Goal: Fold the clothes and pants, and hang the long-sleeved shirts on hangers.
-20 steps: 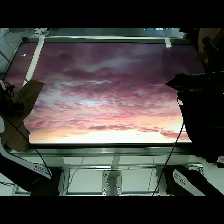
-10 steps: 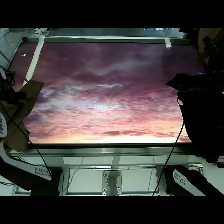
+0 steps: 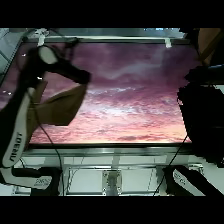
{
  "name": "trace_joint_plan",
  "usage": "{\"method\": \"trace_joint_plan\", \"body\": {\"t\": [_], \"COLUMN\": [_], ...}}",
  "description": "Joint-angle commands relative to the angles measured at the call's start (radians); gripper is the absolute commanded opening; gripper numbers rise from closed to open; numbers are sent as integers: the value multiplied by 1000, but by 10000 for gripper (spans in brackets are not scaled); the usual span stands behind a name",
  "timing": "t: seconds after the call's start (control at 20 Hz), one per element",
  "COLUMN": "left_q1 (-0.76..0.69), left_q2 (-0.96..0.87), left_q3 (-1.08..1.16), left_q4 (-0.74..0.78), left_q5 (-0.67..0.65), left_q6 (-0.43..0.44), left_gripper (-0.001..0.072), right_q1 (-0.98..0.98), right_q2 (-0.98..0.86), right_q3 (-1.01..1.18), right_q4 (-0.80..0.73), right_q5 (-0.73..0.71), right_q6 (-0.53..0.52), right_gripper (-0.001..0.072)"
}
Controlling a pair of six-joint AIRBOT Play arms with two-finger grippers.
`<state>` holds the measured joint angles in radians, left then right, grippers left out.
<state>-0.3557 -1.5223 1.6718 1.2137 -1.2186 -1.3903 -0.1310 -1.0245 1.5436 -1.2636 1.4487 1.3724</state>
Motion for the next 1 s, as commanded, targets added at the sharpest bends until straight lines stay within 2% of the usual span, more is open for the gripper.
{"method": "trace_joint_plan", "body": {"t": [0.0, 0.15, 0.25, 0.3, 0.35, 0.4, 0.45, 0.5, 0.55, 0.6, 0.7, 0.8, 0.95], "left_q1": [-340, -534, -586, -589, -573, -546, -505, -449, -382, -312, -137, 70, 365], "left_q2": [-91, -211, -244, -242, -229, -208, -174, -126, -72, -25, 47, 108, 213], "left_q3": [0, 0, 0, 2, 8, 18, 24, 26, 26, 25, 22, -33, -256], "left_q4": [-70, -70, -71, -70, -60, -26, 28, 106, 207, 314, 479, 480, 414], "left_q5": [149, 282, 374, 410, 429, 426, 408, 364, 294, 208, 10, -94, -96], "left_q6": [19, 19, 19, 19, 19, 19, 18, 13, -10, -54, -166, -174, -174], "left_gripper": [21, 21, 21, 45, 237, 517, 681, 685, 684, 683, 684, 683, 683], "right_q1": [0, 0, 0, 0, 0, 0, 0, 0, 0, 0, 0, 1, 1], "right_q2": [-2, -3, -3, -3, -3, -3, -3, -3, -4, -5, -13, -26, -47], "right_q3": [35, 35, 35, 35, 35, 34, 34, 34, 34, 33, 31, 16, -28], "right_q4": [-111, -133, -133, -134, -137, -143, -150, -151, -150, -143, -101, -40, 37], "right_q5": [7, 6, 7, 6, 6, 6, 7, 10, 11, 11, 10, 9, 8], "right_q6": [-6, -6, -6, -6, -6, -7, -16, -37, -39, -39, -39, -39, -39], "right_gripper": [14, 14, 14, 14, 14, 15, 16, 37, 92, 161, 207, 207, 207]}}
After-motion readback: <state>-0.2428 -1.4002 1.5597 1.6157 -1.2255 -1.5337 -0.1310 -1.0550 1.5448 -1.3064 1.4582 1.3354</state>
